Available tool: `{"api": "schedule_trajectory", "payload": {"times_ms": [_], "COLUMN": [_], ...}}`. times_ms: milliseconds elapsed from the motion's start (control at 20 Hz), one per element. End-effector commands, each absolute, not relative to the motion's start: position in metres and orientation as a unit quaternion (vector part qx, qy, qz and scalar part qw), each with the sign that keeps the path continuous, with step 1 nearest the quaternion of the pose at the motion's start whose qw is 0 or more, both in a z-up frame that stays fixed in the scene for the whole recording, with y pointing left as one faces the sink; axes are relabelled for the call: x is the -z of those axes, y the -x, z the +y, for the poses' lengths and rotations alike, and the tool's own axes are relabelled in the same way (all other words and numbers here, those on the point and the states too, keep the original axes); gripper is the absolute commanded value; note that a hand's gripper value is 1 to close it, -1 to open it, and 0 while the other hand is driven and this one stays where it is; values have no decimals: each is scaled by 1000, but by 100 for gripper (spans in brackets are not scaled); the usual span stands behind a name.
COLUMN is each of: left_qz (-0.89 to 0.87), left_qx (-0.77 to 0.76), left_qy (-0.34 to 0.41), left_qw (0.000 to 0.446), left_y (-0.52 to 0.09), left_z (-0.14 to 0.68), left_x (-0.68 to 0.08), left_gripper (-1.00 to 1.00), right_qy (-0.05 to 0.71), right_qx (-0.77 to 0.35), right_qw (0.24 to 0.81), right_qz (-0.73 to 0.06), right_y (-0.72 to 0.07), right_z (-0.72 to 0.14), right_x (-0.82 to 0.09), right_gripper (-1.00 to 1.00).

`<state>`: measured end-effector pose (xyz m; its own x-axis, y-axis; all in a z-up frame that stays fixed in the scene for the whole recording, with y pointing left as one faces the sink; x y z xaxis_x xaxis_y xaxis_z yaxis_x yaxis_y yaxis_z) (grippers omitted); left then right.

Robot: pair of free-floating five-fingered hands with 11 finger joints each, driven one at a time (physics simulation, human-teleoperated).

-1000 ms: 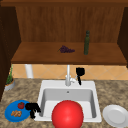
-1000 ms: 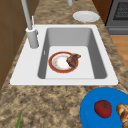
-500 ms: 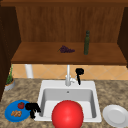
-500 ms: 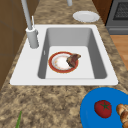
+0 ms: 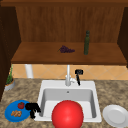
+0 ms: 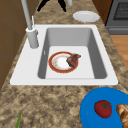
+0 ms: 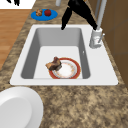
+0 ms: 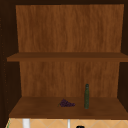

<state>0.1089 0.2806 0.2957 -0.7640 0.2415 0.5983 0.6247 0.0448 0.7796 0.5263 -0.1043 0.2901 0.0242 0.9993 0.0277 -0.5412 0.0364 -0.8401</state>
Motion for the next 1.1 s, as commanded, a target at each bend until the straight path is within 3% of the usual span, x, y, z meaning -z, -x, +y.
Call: {"api": "schedule_trajectory", "payload": {"times_ms": [0,850,900,1050], "left_qz": [-706,-706,-706,-706], "left_qx": [619,619,619,619], "left_qy": [307,307,307,307], "left_qw": [155,155,155,155], "left_y": [-109,-109,-109,-109], "left_z": [281,281,281,281], "left_x": [-296,-296,-296,-296], "left_gripper": [0,0,0,0], "right_qy": [297,182,179,195], "right_qx": [-622,-675,-677,-685], "right_qw": [652,689,691,681], "right_qz": [-315,-189,-180,-170], "right_y": [-546,-623,-627,-630], "right_z": [-104,-95,-92,-85], "right_x": [-276,-216,-212,-209], "right_gripper": [-100,-100,100,100]}}
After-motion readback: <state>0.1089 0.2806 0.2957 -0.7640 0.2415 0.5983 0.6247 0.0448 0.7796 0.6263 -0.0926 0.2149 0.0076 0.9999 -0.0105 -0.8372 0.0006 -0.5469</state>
